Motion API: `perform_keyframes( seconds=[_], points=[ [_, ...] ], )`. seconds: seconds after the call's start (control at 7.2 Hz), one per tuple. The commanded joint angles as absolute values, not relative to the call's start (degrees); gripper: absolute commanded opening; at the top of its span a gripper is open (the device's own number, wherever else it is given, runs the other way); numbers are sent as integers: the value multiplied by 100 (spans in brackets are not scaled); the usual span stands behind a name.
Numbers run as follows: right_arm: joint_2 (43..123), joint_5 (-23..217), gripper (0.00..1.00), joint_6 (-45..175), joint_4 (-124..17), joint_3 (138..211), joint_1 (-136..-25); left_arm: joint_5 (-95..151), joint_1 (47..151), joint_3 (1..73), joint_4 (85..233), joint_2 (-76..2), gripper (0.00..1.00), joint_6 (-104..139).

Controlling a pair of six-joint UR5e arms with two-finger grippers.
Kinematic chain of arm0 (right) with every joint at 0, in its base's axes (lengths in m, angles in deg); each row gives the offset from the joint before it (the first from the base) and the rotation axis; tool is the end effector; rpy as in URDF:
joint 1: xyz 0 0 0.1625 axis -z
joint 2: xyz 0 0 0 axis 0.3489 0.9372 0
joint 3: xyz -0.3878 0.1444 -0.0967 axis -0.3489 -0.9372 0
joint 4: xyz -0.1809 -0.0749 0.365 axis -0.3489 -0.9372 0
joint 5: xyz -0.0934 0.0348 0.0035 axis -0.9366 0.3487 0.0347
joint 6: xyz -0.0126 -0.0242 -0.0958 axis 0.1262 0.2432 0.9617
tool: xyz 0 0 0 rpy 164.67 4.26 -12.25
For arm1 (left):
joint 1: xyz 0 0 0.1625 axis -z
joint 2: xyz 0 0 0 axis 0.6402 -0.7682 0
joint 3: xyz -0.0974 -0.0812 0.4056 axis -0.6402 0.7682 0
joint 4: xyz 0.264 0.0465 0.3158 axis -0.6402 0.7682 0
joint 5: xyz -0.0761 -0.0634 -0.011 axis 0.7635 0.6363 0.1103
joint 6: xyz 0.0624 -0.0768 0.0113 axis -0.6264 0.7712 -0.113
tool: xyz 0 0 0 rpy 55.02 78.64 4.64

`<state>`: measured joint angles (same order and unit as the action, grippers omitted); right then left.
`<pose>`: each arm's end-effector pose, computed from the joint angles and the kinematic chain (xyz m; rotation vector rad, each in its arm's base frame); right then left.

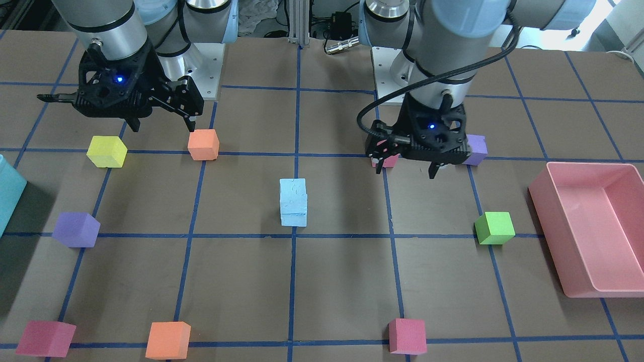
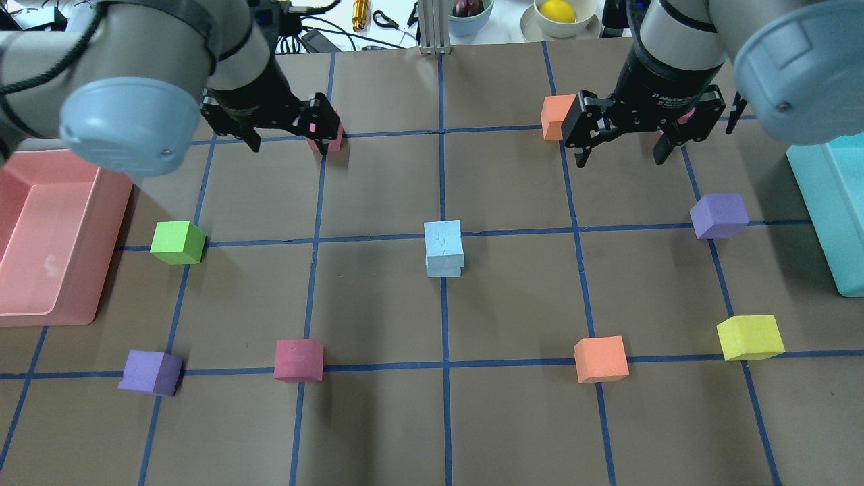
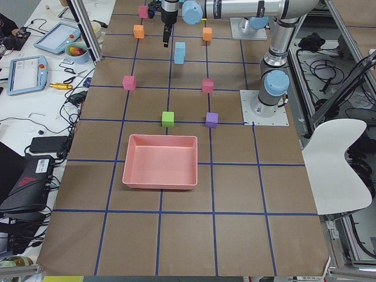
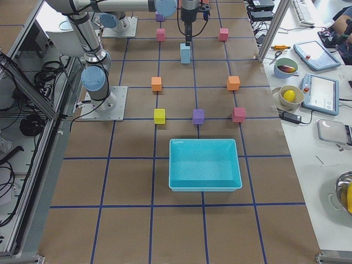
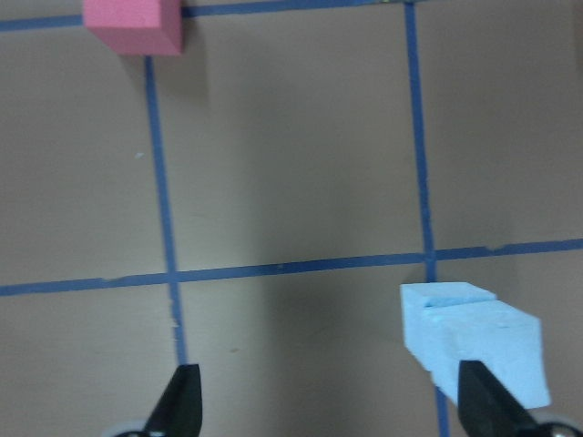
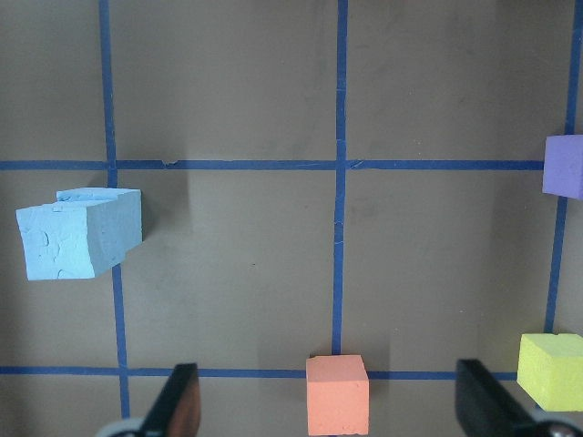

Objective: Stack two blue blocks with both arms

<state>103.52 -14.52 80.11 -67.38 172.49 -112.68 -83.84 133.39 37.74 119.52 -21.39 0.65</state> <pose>0.1546 -0.4842 0.4857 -0.0229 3.1194 -0.0099 -0.1656 -0.5230 0.4634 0.1606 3.1256 -0.2101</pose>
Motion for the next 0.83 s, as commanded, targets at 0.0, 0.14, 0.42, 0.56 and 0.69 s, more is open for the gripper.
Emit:
perform_keyframes(
  seconds=[0.0,0.14,0.42,0.56,0.69],
  points=[
    [10342,-1437,100,8065,-6595,17258,-11209,-8356,12955,3742,12398,-1702,100,-203],
    [10350,-1411,100,8065,-6594,17249,-11070,-8356,12946,3725,12400,-1657,100,-142],
    [10394,-1463,100,8030,-6612,17249,-10998,-8435,12972,3707,12697,-1543,100,-133],
    [10421,-1481,100,8004,-6586,17258,-10998,-8453,12989,3742,12698,-1621,100,-133],
    [10421,-1490,100,8004,-6594,17258,-10998,-8453,12990,3716,12777,-1630,100,-124]
  ],
)
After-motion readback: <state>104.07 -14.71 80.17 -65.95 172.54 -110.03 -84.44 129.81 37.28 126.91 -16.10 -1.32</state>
